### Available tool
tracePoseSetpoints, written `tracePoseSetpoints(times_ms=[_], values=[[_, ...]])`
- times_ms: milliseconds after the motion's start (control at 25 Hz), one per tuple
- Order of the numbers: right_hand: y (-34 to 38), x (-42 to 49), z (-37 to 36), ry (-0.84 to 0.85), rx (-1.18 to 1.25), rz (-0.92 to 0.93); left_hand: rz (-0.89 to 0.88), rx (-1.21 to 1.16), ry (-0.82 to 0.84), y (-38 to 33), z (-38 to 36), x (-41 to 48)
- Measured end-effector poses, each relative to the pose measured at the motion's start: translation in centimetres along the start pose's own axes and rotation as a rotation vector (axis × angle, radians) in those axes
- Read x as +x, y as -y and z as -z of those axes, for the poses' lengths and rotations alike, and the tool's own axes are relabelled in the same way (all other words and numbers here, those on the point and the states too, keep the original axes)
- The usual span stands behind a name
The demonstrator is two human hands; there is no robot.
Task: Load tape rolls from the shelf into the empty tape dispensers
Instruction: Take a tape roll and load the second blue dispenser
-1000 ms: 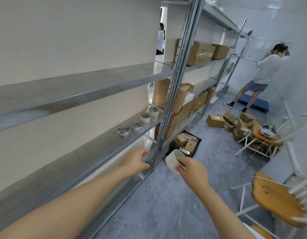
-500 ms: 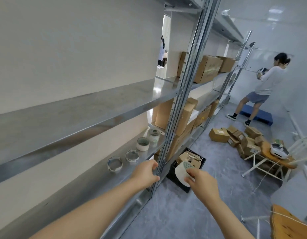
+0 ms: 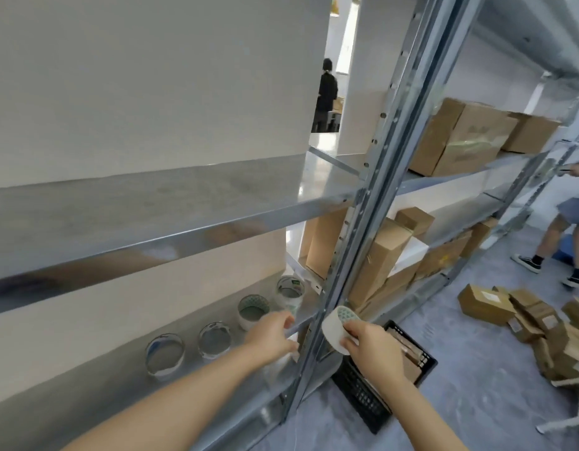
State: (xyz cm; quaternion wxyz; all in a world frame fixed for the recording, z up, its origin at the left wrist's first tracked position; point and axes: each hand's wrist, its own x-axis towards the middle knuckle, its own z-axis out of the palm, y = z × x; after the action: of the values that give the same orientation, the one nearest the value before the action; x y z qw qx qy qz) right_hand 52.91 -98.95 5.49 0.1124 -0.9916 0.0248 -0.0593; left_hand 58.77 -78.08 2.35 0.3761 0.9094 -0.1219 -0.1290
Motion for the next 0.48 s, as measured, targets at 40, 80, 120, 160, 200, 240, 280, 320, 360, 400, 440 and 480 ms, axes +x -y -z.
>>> tracePoseSetpoints(times_ms=[40, 80, 120, 160, 200, 240, 280, 320, 360, 400, 440, 480], values=[[-1.1, 1.8, -0.1, 0.017, 0.007, 0.040, 0.029, 0.001, -0.029, -0.7, -0.3, 1.6], [-1.8, 3.4, -0.2, 0.033, 0.009, 0.072, 0.061, 0.003, -0.057, -1.1, -0.5, 2.8], [-2.3, 4.8, -0.3, 0.046, 0.011, 0.102, 0.093, 0.005, -0.083, -1.3, -0.5, 3.9], [-2.9, 6.3, -0.4, 0.059, 0.018, 0.131, 0.127, 0.006, -0.108, -1.5, -0.7, 4.9], [-3.3, 7.5, -0.7, 0.074, 0.023, 0.158, 0.160, 0.010, -0.128, -1.4, -0.9, 5.6], [-3.7, 8.6, -1.1, 0.091, 0.028, 0.186, 0.194, 0.013, -0.145, -1.4, -1.2, 6.4], [-4.0, 9.5, -1.5, 0.105, 0.032, 0.209, 0.222, 0.018, -0.157, -1.2, -1.4, 7.1], [-4.2, 10.3, -1.9, 0.113, 0.038, 0.234, 0.244, 0.023, -0.163, -1.0, -1.6, 7.7], [-4.4, 11.0, -2.4, 0.118, 0.044, 0.261, 0.261, 0.031, -0.167, -0.8, -1.9, 8.4], [-4.4, 11.6, -2.9, 0.120, 0.049, 0.292, 0.274, 0.045, -0.171, -0.7, -2.2, 9.1], [-4.4, 12.1, -3.6, 0.124, 0.055, 0.325, 0.284, 0.070, -0.177, -0.5, -2.6, 9.7], [-4.2, 12.5, -4.2, 0.126, 0.057, 0.357, 0.289, 0.100, -0.181, -0.3, -2.9, 10.3]])
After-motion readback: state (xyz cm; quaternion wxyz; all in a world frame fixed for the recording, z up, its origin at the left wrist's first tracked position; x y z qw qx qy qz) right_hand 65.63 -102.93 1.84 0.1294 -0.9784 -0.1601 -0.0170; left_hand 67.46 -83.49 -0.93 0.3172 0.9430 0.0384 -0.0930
